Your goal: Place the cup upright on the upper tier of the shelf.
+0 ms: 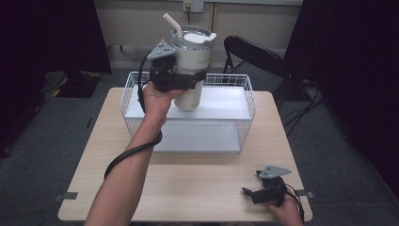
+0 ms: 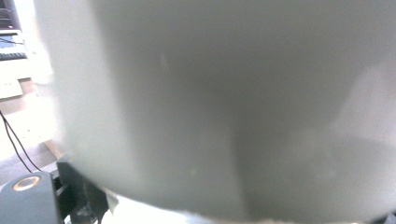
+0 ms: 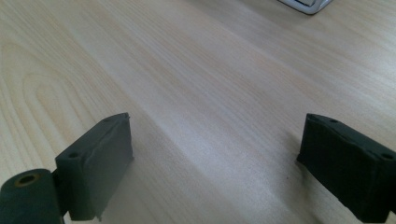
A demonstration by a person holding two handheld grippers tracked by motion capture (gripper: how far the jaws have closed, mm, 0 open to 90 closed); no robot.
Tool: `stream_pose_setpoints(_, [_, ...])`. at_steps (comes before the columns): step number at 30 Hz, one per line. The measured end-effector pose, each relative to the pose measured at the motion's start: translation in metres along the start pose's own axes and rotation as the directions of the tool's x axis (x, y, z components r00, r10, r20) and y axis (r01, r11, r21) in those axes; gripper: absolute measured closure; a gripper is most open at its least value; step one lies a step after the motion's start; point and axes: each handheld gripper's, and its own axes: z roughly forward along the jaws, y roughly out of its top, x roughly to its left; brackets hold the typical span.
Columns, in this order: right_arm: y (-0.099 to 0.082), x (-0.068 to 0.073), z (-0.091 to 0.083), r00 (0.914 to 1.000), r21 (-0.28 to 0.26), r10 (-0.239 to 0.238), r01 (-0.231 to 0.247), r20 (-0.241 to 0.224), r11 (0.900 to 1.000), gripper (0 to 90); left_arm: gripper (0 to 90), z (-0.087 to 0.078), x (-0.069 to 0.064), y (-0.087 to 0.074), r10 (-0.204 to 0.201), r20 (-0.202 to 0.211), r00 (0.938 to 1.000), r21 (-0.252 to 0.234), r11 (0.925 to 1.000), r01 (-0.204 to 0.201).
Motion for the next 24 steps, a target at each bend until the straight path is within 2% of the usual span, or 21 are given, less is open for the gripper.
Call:
stream_pose_setpoints(3, [0.000,0.000,0.000,1.0000,0.000,-0.001,0.001,0.000,1.0000,8.9,9.6,0.003,0.001,-0.001,-0.012,-0.003,0.9999,-0.007,0.9999,0.012])
stream_pose_setpoints(16, [0.000,0.000,0.000,1.0000,0.000,0.000,0.000,0.000,1.0000,8.9,9.6,0.012,0.005,-0.002,-0.005,-0.024,0.9997,-0.001,1.0000,0.005])
stream_pose_setpoints(24, [0.000,0.000,0.000,1.0000,0.000,0.000,0.000,0.000,1.0000,8.9,9.6,0.019,0.008,-0.010,-0.011,-0.049,0.9987,0.007,0.9999,0.012])
